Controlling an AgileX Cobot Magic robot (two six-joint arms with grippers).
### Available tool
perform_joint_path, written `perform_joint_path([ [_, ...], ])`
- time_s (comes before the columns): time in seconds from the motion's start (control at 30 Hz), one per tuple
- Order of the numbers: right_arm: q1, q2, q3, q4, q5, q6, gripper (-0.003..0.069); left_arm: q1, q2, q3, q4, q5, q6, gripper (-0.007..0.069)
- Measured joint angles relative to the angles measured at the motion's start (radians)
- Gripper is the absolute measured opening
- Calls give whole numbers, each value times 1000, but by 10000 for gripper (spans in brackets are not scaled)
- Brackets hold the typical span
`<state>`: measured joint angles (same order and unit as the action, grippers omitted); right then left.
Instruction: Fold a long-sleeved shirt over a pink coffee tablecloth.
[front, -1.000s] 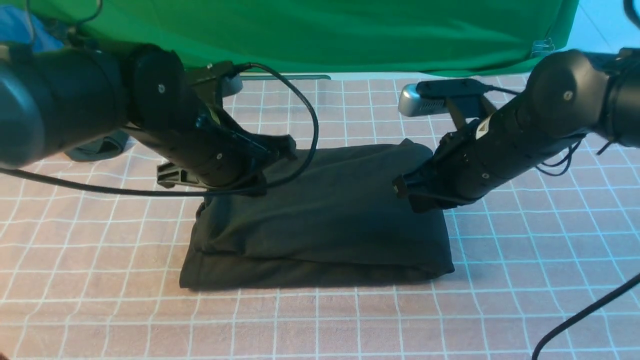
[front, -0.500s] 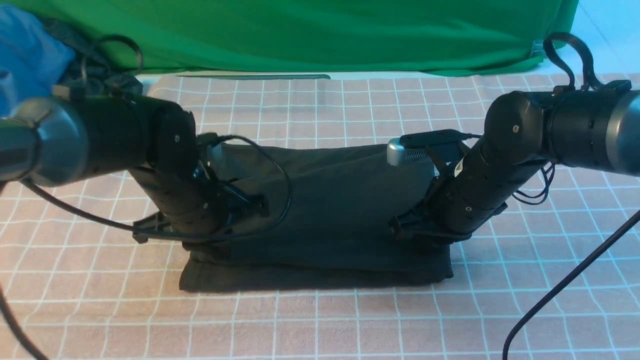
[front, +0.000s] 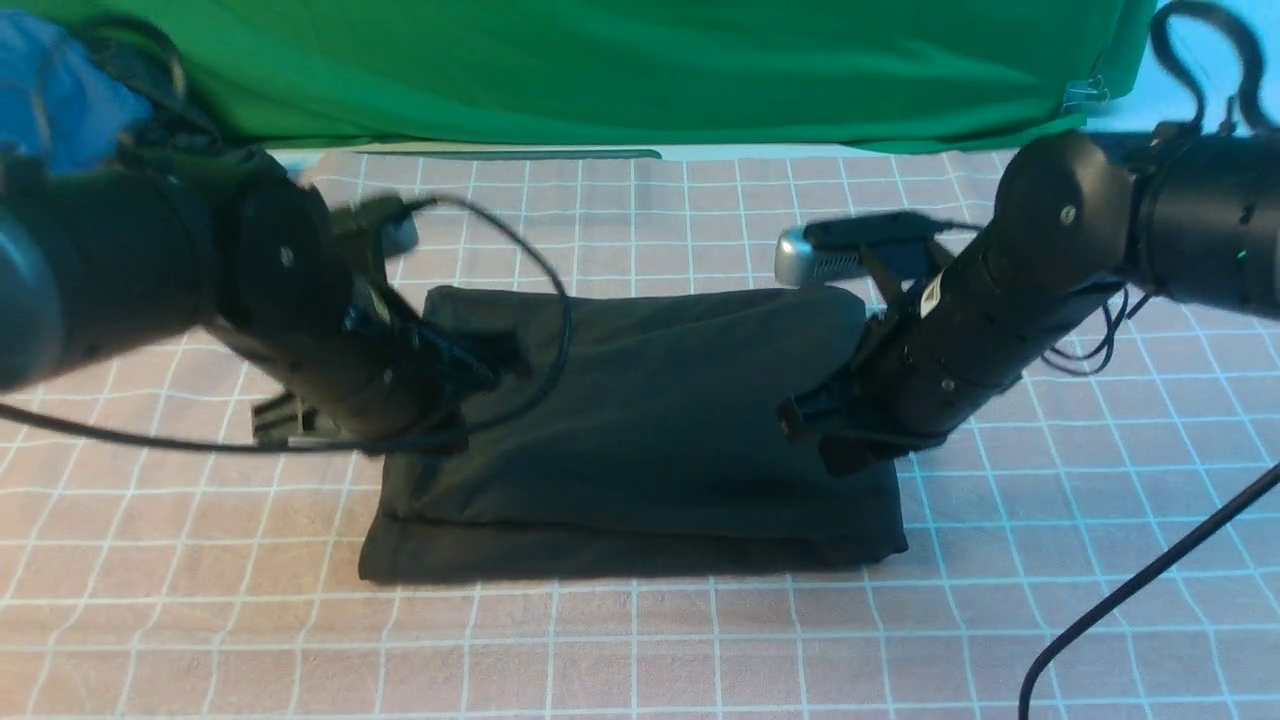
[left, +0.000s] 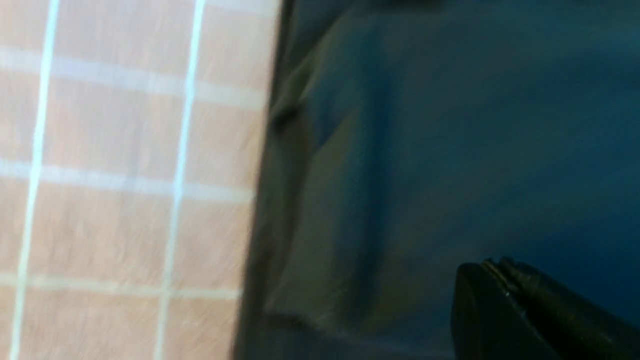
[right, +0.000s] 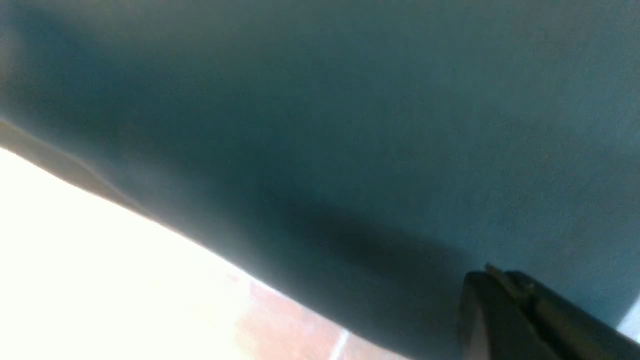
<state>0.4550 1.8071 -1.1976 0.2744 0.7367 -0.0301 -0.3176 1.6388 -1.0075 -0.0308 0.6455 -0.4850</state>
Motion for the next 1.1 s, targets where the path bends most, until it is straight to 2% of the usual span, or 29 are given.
perform_joint_path([
  [0.17,0,39,49,-22,-2,-19,36,0,58,68,5,-21,0,13],
  [0.37,0,-48,60,-70,22,-23,36,0,-39,69,23,-18,0,13],
  [0.6,0,-410,60,-200,32,16,36,0,-364,69,55,19,2,13],
  [0.8,0,-680,60,-264,27,30,36,0,-611,107,57,38,22,13],
  [1.1,0,-1124,95,-449,-54,94,36,0,-1058,299,57,36,23,13],
])
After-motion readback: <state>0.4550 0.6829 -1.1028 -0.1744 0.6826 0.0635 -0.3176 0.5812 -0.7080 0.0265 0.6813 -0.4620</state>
